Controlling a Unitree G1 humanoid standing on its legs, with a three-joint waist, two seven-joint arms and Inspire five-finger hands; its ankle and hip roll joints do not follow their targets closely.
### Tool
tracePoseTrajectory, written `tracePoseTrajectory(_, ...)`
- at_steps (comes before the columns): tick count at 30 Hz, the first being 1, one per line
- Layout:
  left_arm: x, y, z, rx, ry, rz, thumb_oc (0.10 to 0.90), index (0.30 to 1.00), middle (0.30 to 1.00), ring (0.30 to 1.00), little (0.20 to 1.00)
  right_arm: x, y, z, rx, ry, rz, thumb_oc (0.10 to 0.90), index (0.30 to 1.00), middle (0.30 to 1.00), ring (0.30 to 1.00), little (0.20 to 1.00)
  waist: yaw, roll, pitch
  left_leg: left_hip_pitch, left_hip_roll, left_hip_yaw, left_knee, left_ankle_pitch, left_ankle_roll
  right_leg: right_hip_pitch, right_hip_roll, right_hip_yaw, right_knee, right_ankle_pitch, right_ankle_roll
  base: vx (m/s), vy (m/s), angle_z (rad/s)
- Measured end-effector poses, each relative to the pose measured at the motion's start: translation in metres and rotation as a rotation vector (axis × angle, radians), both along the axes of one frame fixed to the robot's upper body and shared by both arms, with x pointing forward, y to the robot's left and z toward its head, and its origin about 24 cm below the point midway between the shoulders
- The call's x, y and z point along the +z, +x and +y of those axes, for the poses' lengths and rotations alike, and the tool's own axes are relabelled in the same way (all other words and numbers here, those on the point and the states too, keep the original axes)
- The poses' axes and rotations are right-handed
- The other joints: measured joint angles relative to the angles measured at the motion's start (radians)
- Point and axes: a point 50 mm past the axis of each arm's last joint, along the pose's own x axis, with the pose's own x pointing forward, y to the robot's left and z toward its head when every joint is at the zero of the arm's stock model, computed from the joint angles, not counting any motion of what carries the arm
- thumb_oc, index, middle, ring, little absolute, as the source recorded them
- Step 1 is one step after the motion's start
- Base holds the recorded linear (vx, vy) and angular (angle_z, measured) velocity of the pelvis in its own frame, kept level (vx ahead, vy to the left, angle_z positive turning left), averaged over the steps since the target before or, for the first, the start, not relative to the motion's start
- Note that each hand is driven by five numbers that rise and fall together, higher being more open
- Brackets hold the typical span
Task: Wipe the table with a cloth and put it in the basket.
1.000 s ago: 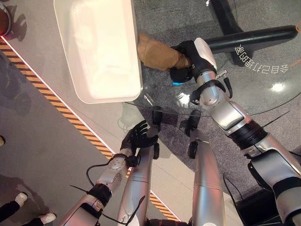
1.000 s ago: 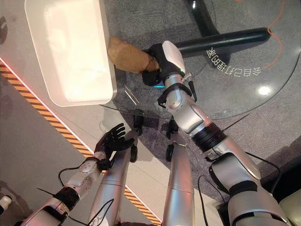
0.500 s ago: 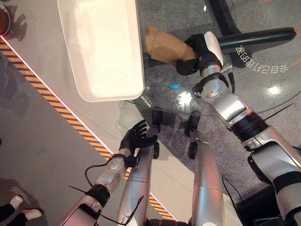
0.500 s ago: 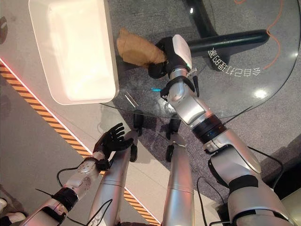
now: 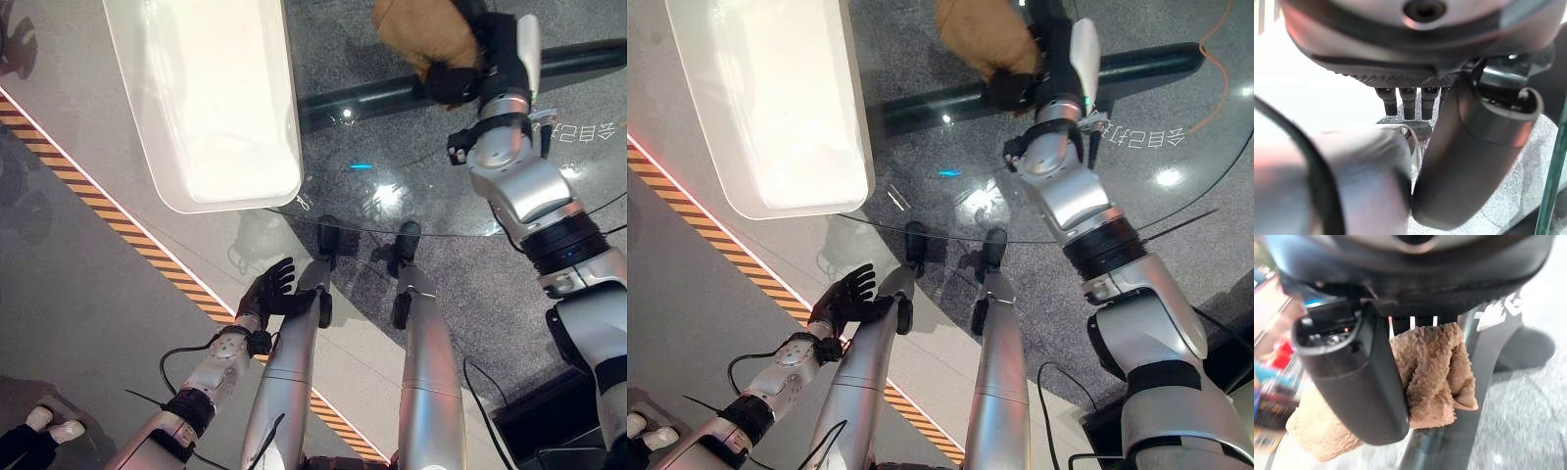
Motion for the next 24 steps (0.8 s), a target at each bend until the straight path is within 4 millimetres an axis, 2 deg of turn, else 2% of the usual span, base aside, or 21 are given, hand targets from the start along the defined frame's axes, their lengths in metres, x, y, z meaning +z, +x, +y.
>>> tracePoseTrajectory(4, 0.001, 0.000, 0.000, 0.001, 0.000, -0.004, 0.800, 0.900, 0.900, 0.900, 0.900, -0.005, -0.002, -0.015, -0.046, 0.085, -0.021, 0.100, 0.300, 0.300, 0.300, 0.200, -0.005, -0.008, 0.002, 0.002, 0.000, 0.010, -0.001, -0.003, 0.006, 0.002, 0.000, 0.010, -0.008, 0.003, 0.004, -0.01, -0.007, -0.04)
tracePoseTrajectory(9, 0.002, -0.001, 0.005, 0.004, 0.012, -0.008, 0.800, 0.900, 0.900, 0.900, 0.900, -0.019, -0.006, -0.047, -0.163, 0.235, -0.056, 0.100, 0.300, 0.300, 0.300, 0.200, -0.017, -0.020, 0.004, 0.007, -0.002, 0.022, -0.002, -0.009, 0.014, 0.007, -0.001, 0.021, -0.015, 0.005, 0.008, -0.01, -0.012, -0.04)
tracePoseTrajectory(13, 0.002, -0.001, 0.009, 0.012, 0.024, -0.007, 0.800, 0.900, 0.900, 0.900, 0.900, -0.037, -0.015, -0.080, -0.332, 0.344, -0.079, 0.100, 0.300, 0.300, 0.300, 0.200, -0.030, -0.020, 0.003, 0.008, -0.003, 0.027, -0.013, -0.008, 0.018, 0.011, -0.001, 0.024, -0.030, 0.016, 0.015, -0.01, -0.007, -0.04)
tracePoseTrajectory(18, 0.001, -0.002, 0.012, 0.027, 0.033, -0.004, 0.800, 0.900, 0.900, 0.900, 0.900, -0.073, -0.031, -0.127, -0.598, 0.537, -0.062, 0.100, 0.300, 0.300, 0.300, 0.200, -0.054, -0.019, 0.004, 0.017, -0.004, 0.030, -0.032, -0.003, 0.025, 0.015, -0.001, 0.025, -0.044, 0.018, 0.018, 0.00, -0.006, -0.01)
tracePoseTrajectory(21, 0.001, -0.002, 0.012, 0.033, 0.035, -0.005, 0.800, 0.900, 0.900, 0.900, 0.900, -0.092, -0.038, -0.138, -0.687, 0.603, -0.050, 0.100, 0.300, 0.300, 0.300, 0.200, -0.054, -0.018, 0.004, 0.019, 0.000, 0.029, -0.033, -0.003, 0.025, 0.015, 0.003, 0.025, -0.044, 0.019, 0.017, -0.01, -0.025, -0.05)
tracePoseTrajectory(24, 0.001, -0.002, 0.012, 0.034, 0.035, -0.004, 0.800, 0.900, 0.900, 0.900, 0.900, -0.097, -0.040, -0.140, -0.693, 0.620, -0.052, 0.100, 0.300, 0.300, 0.300, 0.200, -0.054, -0.016, 0.006, 0.019, 0.004, 0.029, -0.033, -0.003, 0.025, 0.014, 0.006, 0.025, -0.044, 0.019, 0.016, 0.00, 0.000, 0.00)
